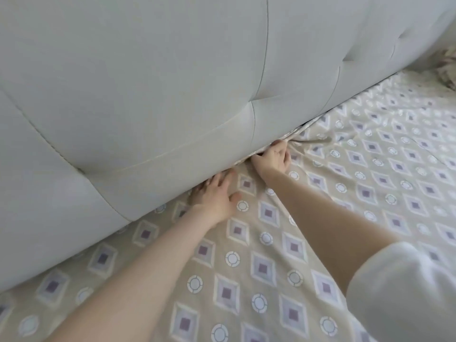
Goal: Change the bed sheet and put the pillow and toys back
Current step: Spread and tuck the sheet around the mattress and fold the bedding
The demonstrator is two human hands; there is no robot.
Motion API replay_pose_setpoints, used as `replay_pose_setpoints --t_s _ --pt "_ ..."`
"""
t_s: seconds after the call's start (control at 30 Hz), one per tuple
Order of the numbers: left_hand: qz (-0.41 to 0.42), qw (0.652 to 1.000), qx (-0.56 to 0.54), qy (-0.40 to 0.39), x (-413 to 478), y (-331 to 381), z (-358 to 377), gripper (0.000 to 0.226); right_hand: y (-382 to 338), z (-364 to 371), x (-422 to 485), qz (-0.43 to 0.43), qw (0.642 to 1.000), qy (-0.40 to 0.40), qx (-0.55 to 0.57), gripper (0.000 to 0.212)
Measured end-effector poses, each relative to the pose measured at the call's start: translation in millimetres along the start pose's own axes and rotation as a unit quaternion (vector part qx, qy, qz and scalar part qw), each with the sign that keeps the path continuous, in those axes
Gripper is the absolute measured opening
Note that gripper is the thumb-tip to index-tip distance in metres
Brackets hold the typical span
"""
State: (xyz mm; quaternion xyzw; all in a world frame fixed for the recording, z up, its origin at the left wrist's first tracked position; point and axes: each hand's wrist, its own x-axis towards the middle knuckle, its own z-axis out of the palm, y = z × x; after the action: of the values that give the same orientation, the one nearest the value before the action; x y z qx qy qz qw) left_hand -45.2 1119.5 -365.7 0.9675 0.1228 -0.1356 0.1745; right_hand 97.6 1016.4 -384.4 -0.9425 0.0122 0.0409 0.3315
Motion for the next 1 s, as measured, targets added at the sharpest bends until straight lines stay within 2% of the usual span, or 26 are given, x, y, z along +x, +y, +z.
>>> replay_pose_setpoints --t_s 0.1,0.2,0.3,0.37,0.47,0.6,0.7,0.83,0.93,1.0 --pt "-0.047 0.998 -0.036 0.016 6 4 4 0.071 2 6 7 -0.021 0.999 0.006 -0.033 0.078" --pt "-0.053 0.996 -0.054 0.037 10 4 6 0.073 0 5 7 -0.030 0.999 -0.002 -0.037 0.085" --pt "-0.047 0.996 -0.074 0.017 13 -1 6 0.076 9 -4 -5 -0.087 0.996 0.010 -0.017 0.071" --pt "-0.047 0.997 -0.060 0.007 12 -2 5 0.078 20 -10 -21 -0.173 0.982 0.021 -0.075 0.059" --pt "-0.022 0.997 -0.068 0.017 9 -7 8 0.079 32 -12 -43 -0.247 0.957 -0.018 -0.151 0.053" --pt "0.063 0.995 -0.028 0.069 -5 -25 11 0.071 31 -15 -45 -0.279 0.932 -0.052 -0.225 0.053" --pt "0.103 0.987 0.016 0.121 -17 -31 16 0.061 28 -15 -39 -0.266 0.926 -0.082 -0.254 0.058" --pt "0.088 0.982 0.048 0.158 -22 -26 19 0.058 22 -15 -34 -0.267 0.926 -0.072 -0.258 0.062" --pt "0.070 0.981 0.071 0.166 -24 -21 22 0.057 16 -13 -32 -0.306 0.912 -0.041 -0.269 0.055" --pt "0.063 0.979 0.114 0.156 -23 -20 23 0.060 6 -10 -25 -0.293 0.916 -0.055 -0.269 0.050"
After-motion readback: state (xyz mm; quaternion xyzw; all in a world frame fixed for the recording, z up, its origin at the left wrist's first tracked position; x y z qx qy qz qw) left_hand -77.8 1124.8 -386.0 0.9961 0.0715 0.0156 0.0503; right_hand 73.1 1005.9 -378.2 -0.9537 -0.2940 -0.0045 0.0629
